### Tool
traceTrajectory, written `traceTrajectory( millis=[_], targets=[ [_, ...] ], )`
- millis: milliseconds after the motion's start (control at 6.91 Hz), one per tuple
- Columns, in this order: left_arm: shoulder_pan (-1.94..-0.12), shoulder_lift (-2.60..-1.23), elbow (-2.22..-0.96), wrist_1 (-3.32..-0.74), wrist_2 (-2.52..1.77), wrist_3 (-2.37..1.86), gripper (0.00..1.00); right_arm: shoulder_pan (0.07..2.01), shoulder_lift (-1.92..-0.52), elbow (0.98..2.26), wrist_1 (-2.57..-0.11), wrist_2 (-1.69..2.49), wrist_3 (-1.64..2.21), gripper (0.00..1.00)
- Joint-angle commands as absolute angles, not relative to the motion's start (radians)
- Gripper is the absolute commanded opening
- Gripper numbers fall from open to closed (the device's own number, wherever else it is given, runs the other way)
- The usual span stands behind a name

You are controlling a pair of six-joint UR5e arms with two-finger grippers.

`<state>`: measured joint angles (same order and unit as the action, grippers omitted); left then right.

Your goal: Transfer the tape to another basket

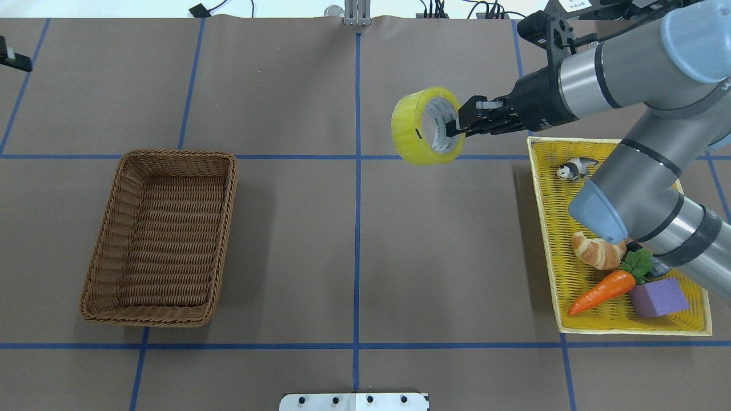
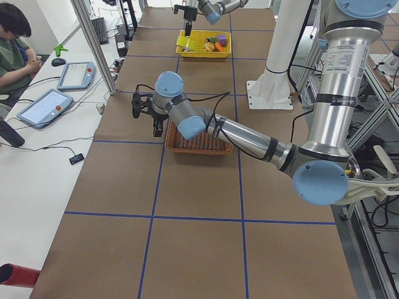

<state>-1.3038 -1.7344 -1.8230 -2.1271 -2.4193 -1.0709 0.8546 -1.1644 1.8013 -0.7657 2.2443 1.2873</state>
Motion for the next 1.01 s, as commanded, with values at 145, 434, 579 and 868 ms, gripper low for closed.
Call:
traceTrajectory(
  millis=[145,434,579,868],
  targets=[
    [-1.23,-1.824,-1.819,-2.361,-2.522,-1.325,0.98,0.781,-1.158,1.801,-0.447,2.22,1.617,0.0],
    [-1.189,-1.918,-1.812,-2.591,-2.508,-1.655,0.98,0.741,-1.158,1.799,-0.277,2.147,1.766,0.0],
    [-1.158,-1.936,-1.816,-2.714,-2.466,-1.76,0.98,0.704,-1.16,1.799,-0.205,2.088,1.813,0.0],
    [-1.041,-1.922,-1.81,-3.043,-2.235,-1.904,0.98,0.623,-1.161,1.799,-0.106,1.976,1.847,0.0]
  ],
)
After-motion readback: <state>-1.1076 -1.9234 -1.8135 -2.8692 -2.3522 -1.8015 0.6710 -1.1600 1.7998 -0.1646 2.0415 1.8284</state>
